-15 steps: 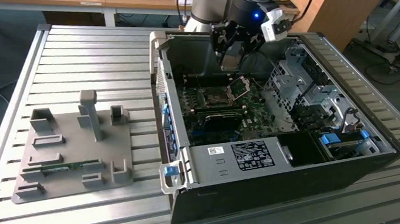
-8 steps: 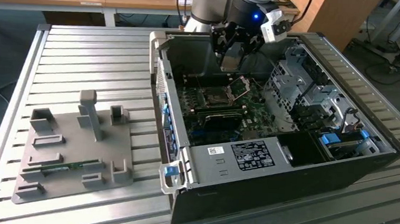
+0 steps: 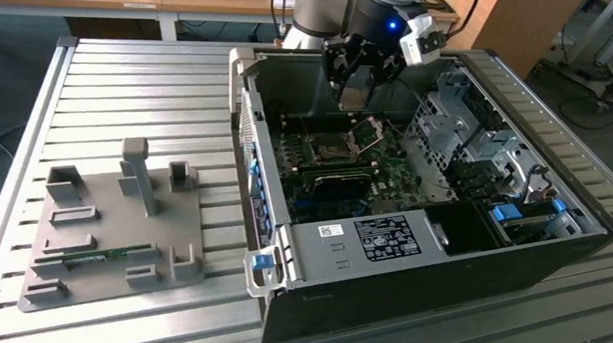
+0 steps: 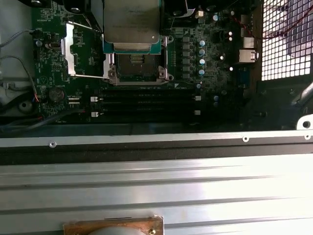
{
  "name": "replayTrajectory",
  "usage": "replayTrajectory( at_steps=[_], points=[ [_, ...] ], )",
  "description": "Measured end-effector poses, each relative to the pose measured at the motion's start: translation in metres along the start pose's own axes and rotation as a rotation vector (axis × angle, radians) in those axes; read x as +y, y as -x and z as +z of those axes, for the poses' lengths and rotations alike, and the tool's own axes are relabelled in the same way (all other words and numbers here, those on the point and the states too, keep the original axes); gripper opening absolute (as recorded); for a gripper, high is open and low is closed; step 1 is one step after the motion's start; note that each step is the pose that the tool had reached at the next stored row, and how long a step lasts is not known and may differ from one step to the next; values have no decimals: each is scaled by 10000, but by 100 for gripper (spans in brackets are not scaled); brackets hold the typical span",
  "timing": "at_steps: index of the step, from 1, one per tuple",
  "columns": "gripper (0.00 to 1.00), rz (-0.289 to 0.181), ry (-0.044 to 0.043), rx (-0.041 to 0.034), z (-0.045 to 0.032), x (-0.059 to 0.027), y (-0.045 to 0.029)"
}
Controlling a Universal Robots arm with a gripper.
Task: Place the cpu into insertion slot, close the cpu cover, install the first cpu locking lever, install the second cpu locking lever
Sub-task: 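Place the cpu into insertion slot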
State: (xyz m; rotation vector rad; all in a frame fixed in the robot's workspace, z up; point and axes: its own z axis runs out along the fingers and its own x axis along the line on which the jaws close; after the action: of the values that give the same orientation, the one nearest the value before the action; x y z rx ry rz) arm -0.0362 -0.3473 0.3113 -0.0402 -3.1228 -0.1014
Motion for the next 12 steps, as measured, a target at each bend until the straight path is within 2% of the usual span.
replayTrajectory(
  at_steps=[5, 12],
  points=[
    [54, 0, -1, 1, 40, -3, 0],
    [54, 1, -1, 0, 45, -3, 1]
  ],
)
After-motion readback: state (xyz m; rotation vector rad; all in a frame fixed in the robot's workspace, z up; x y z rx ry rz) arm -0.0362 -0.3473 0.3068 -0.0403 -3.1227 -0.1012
